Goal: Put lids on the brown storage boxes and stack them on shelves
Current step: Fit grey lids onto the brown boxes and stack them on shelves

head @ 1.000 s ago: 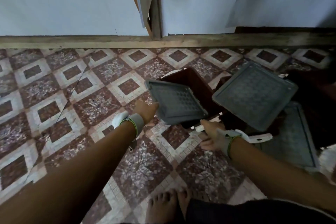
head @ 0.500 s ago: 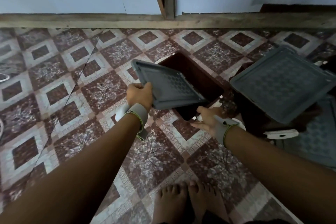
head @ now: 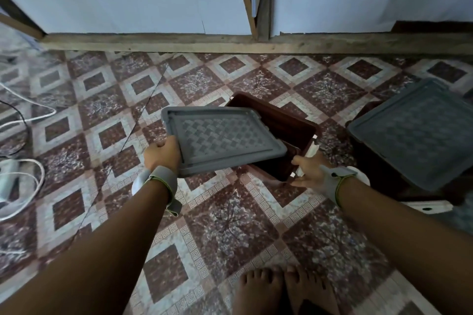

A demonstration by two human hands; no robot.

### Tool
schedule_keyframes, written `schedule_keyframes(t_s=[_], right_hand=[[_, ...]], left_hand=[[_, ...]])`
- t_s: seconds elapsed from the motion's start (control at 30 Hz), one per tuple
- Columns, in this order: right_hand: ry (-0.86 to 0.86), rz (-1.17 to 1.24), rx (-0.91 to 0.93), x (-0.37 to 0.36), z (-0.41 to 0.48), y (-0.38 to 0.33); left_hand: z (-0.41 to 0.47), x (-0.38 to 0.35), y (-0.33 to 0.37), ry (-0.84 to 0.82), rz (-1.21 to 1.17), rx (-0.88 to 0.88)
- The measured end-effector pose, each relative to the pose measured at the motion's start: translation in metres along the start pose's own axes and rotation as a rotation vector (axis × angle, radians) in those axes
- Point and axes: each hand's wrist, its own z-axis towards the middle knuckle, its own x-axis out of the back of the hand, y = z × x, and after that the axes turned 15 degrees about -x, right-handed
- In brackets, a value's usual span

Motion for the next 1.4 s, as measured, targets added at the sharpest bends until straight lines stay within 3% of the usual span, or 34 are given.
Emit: schedule_keyframes(t_s=[0.17, 0.3, 0.43, 0.57, 0.63, 0.73, 0.83, 0.9, 0.97, 1.13, 1.27, 1.4], right_hand=[[0.067, -0.063, 0.042, 0.021, -0.003, -0.003], [-0.032, -0.094, 0.039, 0.026, -0.003, -0.001], [-0.047, -0.306, 0.138, 0.031, 0.004, 0.001], [-0.145, -0.365, 0.040, 0.032, 0.002, 0.012], [-0.144, -0.451, 0.091, 0.036, -0.004, 0.012], [-0.015, -0.413, 0.151, 0.051, -0.004, -0.002], [0.138, -0.205, 0.185, 0.053, 0.000, -0.023], [0.109, -0.119, 0.196, 0.044, -0.006, -0.030], [0.057, -0.225, 0.203, 0.033, -0.012, -0.033], [0.268, -0.724, 0.394, 0.020, -0.006, -0.024], [0.319, -0.804, 0.538, 0.021, 0.002, -0.014], [0.374, -0.817, 0.549, 0.021, 0.001, -0.004]], left_hand=[[0.000, 0.003, -0.006, -0.031, -0.064, 0.010], [-0.003, 0.003, -0.007, -0.107, -0.092, 0.026], [-0.006, -0.003, -0.006, -0.186, -0.091, 0.066], [-0.011, -0.012, -0.004, -0.236, -0.099, 0.043], [-0.016, -0.013, -0.003, -0.244, -0.082, 0.050], [-0.019, -0.014, -0.008, -0.243, -0.072, 0.065], [-0.019, -0.016, -0.016, -0.240, -0.032, 0.028], [-0.019, -0.017, -0.020, -0.224, 0.000, -0.004], [-0.019, -0.019, -0.020, -0.226, 0.037, -0.039], [-0.024, -0.024, -0.023, -0.270, 0.171, -0.165], [-0.027, -0.027, -0.035, -0.330, 0.291, -0.263], [-0.025, -0.028, -0.037, -0.390, 0.382, -0.304]])
